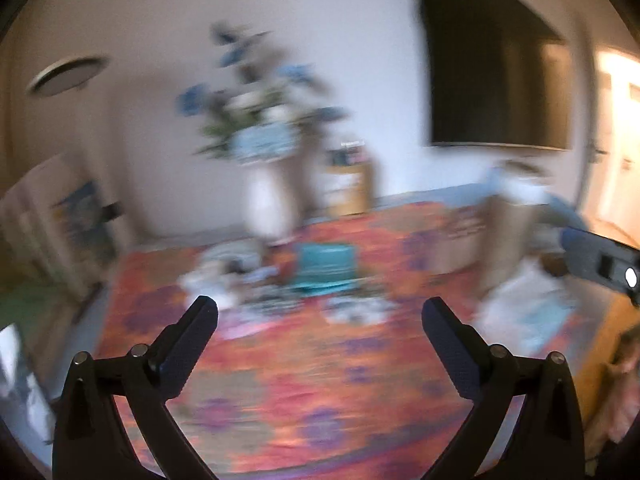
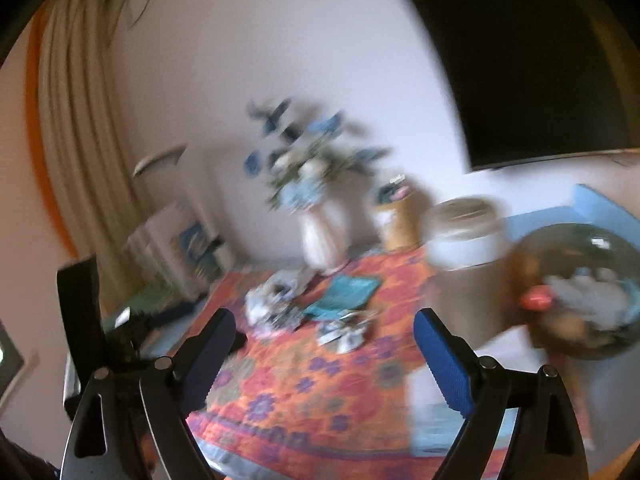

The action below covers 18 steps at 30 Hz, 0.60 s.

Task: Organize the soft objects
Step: 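Move both tools back over the items on the bedspread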

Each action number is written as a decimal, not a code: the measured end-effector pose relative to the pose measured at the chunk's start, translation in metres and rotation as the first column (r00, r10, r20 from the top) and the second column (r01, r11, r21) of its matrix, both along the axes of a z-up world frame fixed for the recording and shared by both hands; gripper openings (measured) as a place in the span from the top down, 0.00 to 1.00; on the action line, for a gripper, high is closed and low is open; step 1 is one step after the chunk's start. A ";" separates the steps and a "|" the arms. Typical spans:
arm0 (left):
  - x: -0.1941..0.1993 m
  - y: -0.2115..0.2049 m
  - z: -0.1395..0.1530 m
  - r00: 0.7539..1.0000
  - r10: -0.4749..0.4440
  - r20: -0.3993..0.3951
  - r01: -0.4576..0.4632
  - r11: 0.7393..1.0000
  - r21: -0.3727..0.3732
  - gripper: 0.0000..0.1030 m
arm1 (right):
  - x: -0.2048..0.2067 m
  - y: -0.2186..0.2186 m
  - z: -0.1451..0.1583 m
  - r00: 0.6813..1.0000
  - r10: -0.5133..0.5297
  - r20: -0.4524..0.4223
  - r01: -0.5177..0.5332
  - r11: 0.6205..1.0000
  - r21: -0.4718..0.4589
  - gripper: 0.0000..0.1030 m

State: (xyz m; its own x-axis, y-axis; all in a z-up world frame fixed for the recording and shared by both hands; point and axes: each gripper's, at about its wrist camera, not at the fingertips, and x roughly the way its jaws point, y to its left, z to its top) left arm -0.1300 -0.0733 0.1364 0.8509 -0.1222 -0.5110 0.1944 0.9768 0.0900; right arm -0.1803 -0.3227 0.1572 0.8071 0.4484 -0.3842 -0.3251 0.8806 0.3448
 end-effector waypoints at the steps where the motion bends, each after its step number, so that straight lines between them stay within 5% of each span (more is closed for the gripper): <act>1: 0.008 0.016 -0.005 0.999 0.037 -0.021 -0.037 0.999 -0.001 0.01 | 0.008 0.017 -0.005 1.000 0.015 -0.020 -0.016 1.000 -0.024 0.12; 7: 0.060 0.087 -0.062 0.963 0.236 -0.128 -0.230 0.971 0.059 0.01 | 0.071 0.079 -0.065 0.978 0.034 -0.204 -0.051 0.995 -0.081 0.11; 12: 0.085 0.115 -0.099 0.947 0.256 -0.194 -0.262 0.965 -0.001 0.01 | 0.120 0.088 -0.116 0.941 -0.052 -0.335 0.015 0.994 -0.112 0.11; 18: 0.090 0.119 -0.112 0.939 0.254 -0.230 -0.265 0.964 -0.018 0.01 | 0.152 0.094 -0.146 0.916 -0.129 -0.381 0.072 0.985 -0.160 0.11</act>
